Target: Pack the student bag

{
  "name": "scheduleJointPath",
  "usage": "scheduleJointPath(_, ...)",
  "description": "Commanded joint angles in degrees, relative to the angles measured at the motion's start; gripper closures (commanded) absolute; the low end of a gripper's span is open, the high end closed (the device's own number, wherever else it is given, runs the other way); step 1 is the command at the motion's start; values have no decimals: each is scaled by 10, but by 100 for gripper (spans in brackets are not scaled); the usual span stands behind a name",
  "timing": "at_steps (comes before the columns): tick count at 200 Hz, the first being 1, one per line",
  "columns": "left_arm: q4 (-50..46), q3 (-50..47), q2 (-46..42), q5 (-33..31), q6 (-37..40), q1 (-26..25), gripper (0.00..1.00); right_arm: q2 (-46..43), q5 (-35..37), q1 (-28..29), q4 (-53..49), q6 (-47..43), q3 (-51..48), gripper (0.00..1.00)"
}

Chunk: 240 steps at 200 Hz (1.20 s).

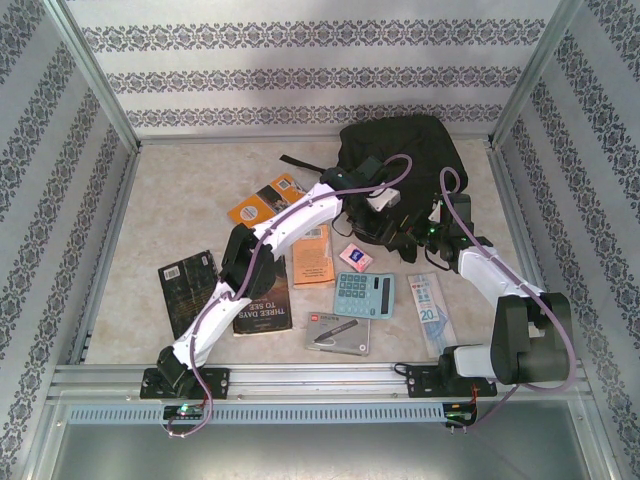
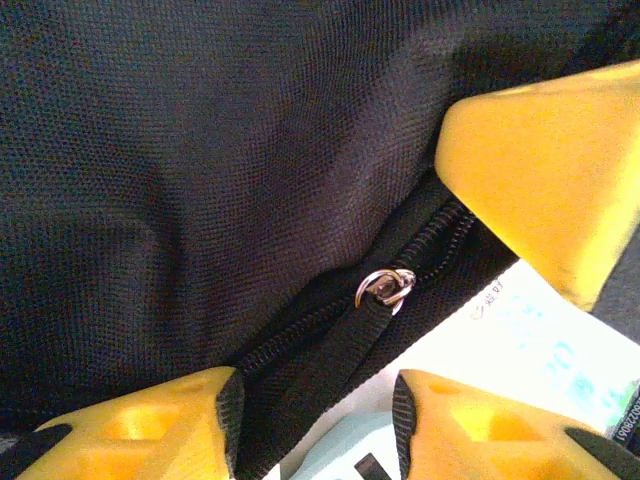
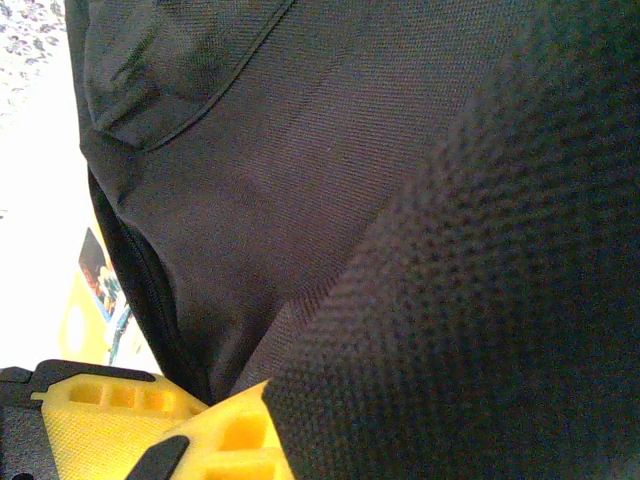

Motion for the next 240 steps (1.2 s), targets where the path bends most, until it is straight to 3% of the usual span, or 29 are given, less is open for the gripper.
scheduleJointPath(1, -15, 10, 35, -50, 13, 6, 57, -4, -31, -7, 39, 8, 26, 100)
scheduleJointPath(21, -6, 20, 46, -39, 7, 5, 64, 4, -39, -7, 46, 14, 26, 100)
scheduleJointPath(64, 30, 29, 42, 14, -13, 5, 100, 19, -36, -8, 53, 10, 20, 100)
scheduleJointPath(152, 142, -69, -84, 71, -87, 39, 100, 33, 15, -8, 19, -18, 12, 100)
scheduleJointPath(166, 133, -63, -83, 69, -85, 39, 100, 31, 12, -8, 15, -13, 12, 91)
scheduleJointPath(184, 126, -63, -80, 56, -82, 38, 100, 14, 7, -9, -2, 11, 19, 63)
scheduleJointPath(193, 129, -68, -80, 54, -83, 39, 100, 3, 14, -9, -20, 40, 25, 53)
scheduleJointPath(221, 154, -72, -78, 58, -97, 37, 100, 3, -6, -18, -100, 162, 63, 50)
scheduleJointPath(240, 170, -66, -77, 64, -107, 31, 100, 6, -39, -20, -97, 240, 59, 50)
